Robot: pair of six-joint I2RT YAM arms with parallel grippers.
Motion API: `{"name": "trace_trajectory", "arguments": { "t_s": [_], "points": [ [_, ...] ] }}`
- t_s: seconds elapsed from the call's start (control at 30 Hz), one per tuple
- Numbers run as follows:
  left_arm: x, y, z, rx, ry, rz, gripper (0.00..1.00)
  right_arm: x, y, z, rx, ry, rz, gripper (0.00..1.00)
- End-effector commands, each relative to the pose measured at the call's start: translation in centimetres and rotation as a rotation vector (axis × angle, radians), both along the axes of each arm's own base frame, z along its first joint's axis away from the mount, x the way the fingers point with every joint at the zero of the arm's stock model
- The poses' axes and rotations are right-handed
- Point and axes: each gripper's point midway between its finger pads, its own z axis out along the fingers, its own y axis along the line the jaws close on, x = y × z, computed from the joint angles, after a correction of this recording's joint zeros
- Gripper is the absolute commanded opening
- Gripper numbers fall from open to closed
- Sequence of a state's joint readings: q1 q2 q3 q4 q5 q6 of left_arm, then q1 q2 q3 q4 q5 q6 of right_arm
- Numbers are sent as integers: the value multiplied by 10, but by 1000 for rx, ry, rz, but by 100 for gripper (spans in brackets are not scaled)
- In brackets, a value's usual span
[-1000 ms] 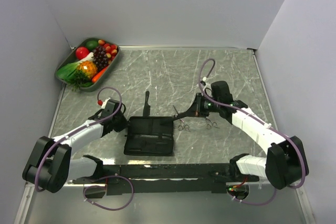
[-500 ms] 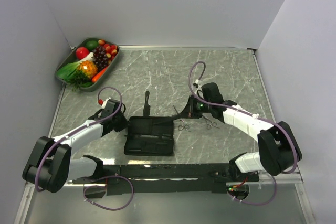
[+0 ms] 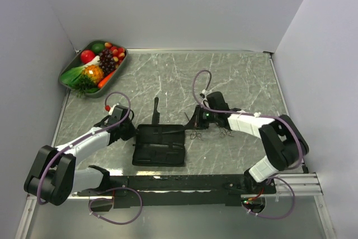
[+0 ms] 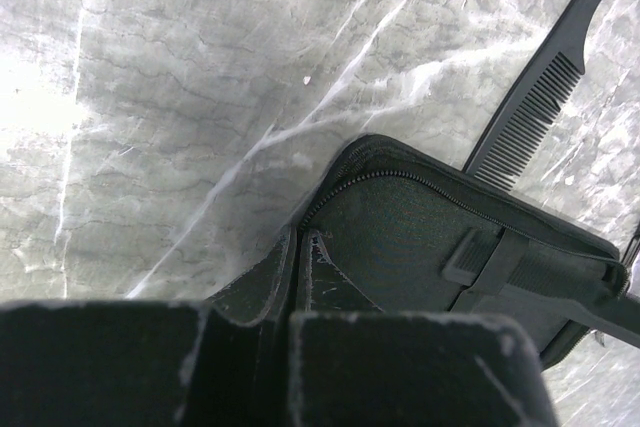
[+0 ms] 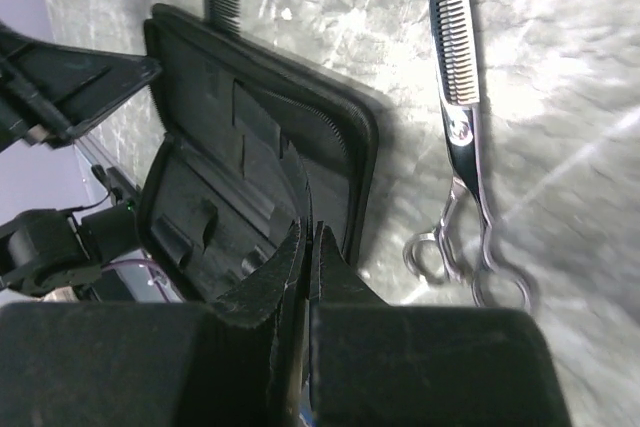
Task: Sort the hair-cutting tools
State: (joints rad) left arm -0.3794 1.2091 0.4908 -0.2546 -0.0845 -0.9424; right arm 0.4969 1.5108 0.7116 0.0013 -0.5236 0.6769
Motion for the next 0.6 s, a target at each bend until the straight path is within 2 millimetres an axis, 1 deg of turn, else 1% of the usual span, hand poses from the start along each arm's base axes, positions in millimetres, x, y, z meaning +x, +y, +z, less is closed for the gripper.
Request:
{"name": "trace_trajectory", "arguments": {
  "t_s": [0.0, 0.03, 0.1, 0.13, 0.17, 0.23, 0.4, 0.57],
  "points": [
    [1, -1, 6, 13, 1, -23, 1, -7, 14, -23, -12, 52, 15, 0],
    [2, -1, 7, 17, 0, -27, 1, -9, 18, -29, -18, 69, 22, 0],
    [1, -1, 7, 19, 1, -30, 1, -8, 24, -30, -18, 70, 21, 0],
    [1, -1, 8, 19, 0, -30, 1, -9, 27, -34, -27, 79, 27, 0],
    [1, -1, 9, 18, -3, -31, 1, -6, 30, -33, -28, 76, 25, 0],
    [0, 0, 9, 23, 0, -31, 1, -4, 31, -39, -47, 83, 9, 0],
    [-1, 1, 12, 26, -4, -36, 1, 4, 36, -45, -49, 102, -48, 0],
    [0, 1, 16, 29, -9, -40, 1, -1, 43, -51, -62, 124, -92, 0]
  ]
}}
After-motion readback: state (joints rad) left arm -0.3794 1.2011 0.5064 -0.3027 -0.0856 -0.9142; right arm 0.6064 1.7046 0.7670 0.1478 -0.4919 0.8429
